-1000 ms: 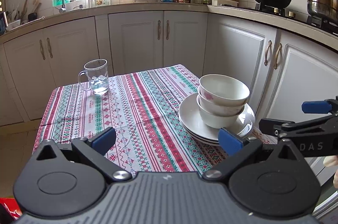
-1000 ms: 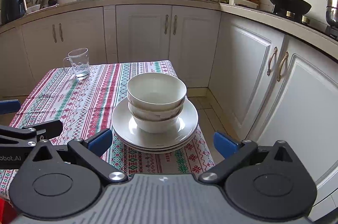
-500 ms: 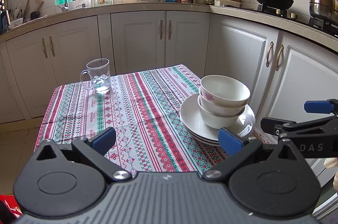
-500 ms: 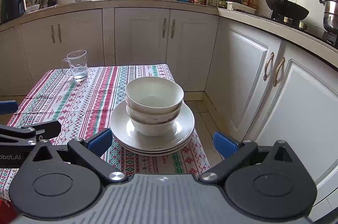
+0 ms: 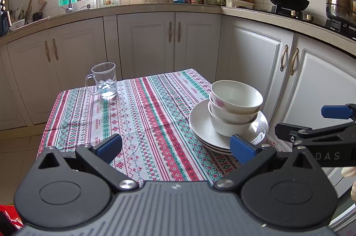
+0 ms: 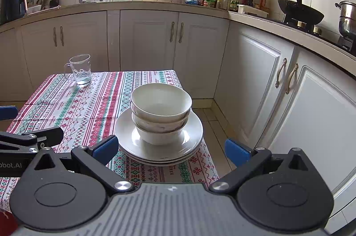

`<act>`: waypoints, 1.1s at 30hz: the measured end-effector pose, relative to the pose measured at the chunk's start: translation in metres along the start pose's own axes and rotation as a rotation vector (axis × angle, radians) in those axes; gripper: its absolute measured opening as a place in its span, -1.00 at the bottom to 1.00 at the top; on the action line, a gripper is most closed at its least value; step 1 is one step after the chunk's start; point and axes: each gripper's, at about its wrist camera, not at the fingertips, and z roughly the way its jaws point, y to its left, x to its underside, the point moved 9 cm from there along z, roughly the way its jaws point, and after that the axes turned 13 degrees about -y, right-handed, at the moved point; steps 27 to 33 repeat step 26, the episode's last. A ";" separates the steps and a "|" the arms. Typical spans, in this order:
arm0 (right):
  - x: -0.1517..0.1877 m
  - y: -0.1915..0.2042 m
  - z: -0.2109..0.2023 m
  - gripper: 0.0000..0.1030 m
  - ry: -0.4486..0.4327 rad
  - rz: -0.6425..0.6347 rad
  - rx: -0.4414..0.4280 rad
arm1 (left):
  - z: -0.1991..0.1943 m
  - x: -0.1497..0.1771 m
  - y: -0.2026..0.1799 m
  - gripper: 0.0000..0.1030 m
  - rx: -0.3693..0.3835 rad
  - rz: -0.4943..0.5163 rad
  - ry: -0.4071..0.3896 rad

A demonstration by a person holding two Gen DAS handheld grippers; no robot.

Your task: Organize plates and bowls

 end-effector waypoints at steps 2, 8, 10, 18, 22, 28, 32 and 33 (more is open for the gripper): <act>0.000 0.000 0.000 1.00 0.000 -0.003 0.002 | 0.000 0.000 0.000 0.99 0.000 -0.002 0.000; -0.002 0.001 -0.001 1.00 -0.003 -0.011 0.007 | 0.000 0.000 0.000 0.99 0.000 -0.002 0.002; -0.002 0.001 -0.001 1.00 -0.005 -0.013 0.009 | 0.000 -0.001 0.001 0.99 0.000 -0.003 0.001; -0.003 0.001 0.000 1.00 -0.004 -0.017 0.012 | 0.000 0.000 0.001 0.99 0.001 -0.002 0.001; -0.002 0.001 0.000 1.00 -0.004 -0.021 0.014 | -0.001 0.000 0.001 0.99 0.001 -0.004 0.002; -0.002 0.001 0.000 1.00 -0.004 -0.024 0.017 | -0.001 -0.001 -0.001 0.99 0.000 -0.005 0.005; -0.002 0.001 0.000 1.00 -0.004 -0.024 0.017 | -0.001 -0.001 -0.001 0.99 0.000 -0.005 0.005; -0.002 0.001 0.000 1.00 -0.004 -0.024 0.017 | -0.001 -0.001 -0.001 0.99 0.000 -0.005 0.005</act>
